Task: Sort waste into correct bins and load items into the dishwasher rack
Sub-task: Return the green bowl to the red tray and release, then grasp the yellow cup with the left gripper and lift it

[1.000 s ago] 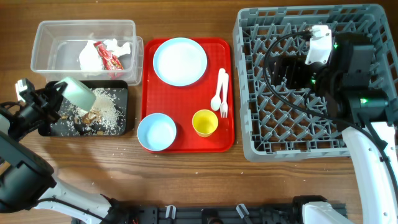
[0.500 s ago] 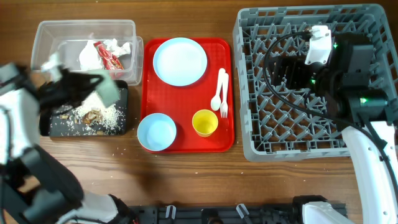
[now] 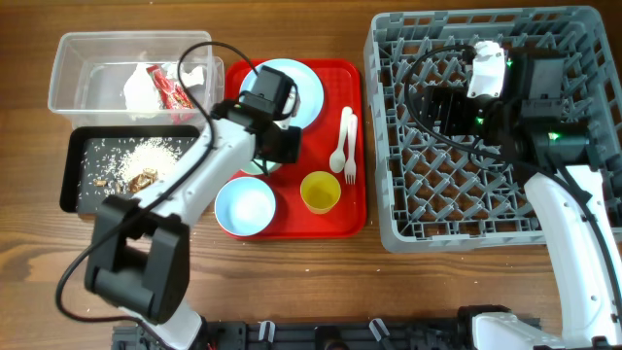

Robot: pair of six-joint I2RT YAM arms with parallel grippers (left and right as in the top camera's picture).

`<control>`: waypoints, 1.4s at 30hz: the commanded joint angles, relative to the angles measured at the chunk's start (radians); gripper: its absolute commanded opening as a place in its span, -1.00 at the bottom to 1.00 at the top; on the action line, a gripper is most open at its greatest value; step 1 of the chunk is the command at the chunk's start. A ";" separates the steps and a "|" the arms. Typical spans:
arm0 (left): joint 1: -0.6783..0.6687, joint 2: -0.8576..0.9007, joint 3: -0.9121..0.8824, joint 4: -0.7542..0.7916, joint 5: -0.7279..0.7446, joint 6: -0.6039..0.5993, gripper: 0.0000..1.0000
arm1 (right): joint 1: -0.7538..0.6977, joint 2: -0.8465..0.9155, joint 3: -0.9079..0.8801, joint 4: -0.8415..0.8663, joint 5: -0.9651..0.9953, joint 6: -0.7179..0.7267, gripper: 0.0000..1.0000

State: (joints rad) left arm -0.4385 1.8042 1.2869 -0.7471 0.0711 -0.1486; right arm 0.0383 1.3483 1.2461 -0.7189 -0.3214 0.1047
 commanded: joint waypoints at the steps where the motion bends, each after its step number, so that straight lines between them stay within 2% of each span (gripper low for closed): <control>1: -0.025 0.042 0.003 0.003 -0.065 -0.021 -0.55 | -0.002 0.010 0.022 0.000 -0.018 0.010 0.99; 2: -0.026 0.042 0.003 0.006 -0.065 -0.021 -0.25 | -0.002 0.010 0.022 0.000 -0.018 0.011 0.99; 4: -0.025 0.037 0.005 0.021 -0.064 -0.021 -0.07 | -0.002 0.010 0.022 0.000 -0.018 0.010 1.00; 10: -0.023 -0.001 0.111 -0.051 -0.031 -0.026 0.02 | -0.002 0.010 0.022 0.021 -0.068 0.011 0.99; 12: -0.022 -0.017 0.153 -0.094 0.044 -0.029 0.16 | -0.002 0.010 0.022 0.046 -0.129 0.011 1.00; 14: -0.019 -0.028 0.173 -0.147 0.187 -0.028 0.20 | -0.002 0.010 0.022 0.058 -0.129 0.036 0.99; 15: -0.020 -0.030 0.173 -0.183 0.264 -0.028 0.15 | -0.002 0.010 0.022 0.061 -0.129 0.036 0.99; 17: -0.040 -0.019 0.163 -0.245 0.313 -0.048 0.04 | -0.002 0.010 0.022 0.061 -0.129 0.036 0.99; 23: -0.116 0.035 0.062 -0.267 0.176 -0.200 0.04 | -0.002 0.010 0.022 0.059 -0.129 0.036 0.99; 27: -0.120 0.045 0.054 -0.260 0.174 -0.204 -0.40 | -0.002 0.010 0.022 0.058 -0.129 0.036 0.99; 29: -0.120 0.046 0.054 -0.250 0.172 -0.204 -0.51 | -0.002 0.010 0.022 0.053 -0.129 0.036 0.99; 33: -0.121 0.047 0.054 -0.225 0.171 -0.204 -0.89 | -0.002 0.010 0.022 0.041 -0.129 0.036 0.99; 38: -0.102 0.036 0.056 -0.200 0.194 -0.200 -0.92 | -0.002 0.010 0.022 0.020 -0.130 0.037 0.99; 41: -0.038 -0.003 0.062 -0.197 0.319 -0.196 -0.92 | -0.002 0.010 0.022 0.011 -0.171 0.037 0.99; 42: 0.008 -0.028 0.062 -0.185 0.409 -0.191 -0.92 | -0.002 0.010 0.022 0.012 -0.211 0.037 0.99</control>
State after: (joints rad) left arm -0.5243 1.8404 1.3457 -0.9485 0.2958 -0.3496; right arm 0.0383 1.3502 1.2461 -0.7040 -0.4381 0.1314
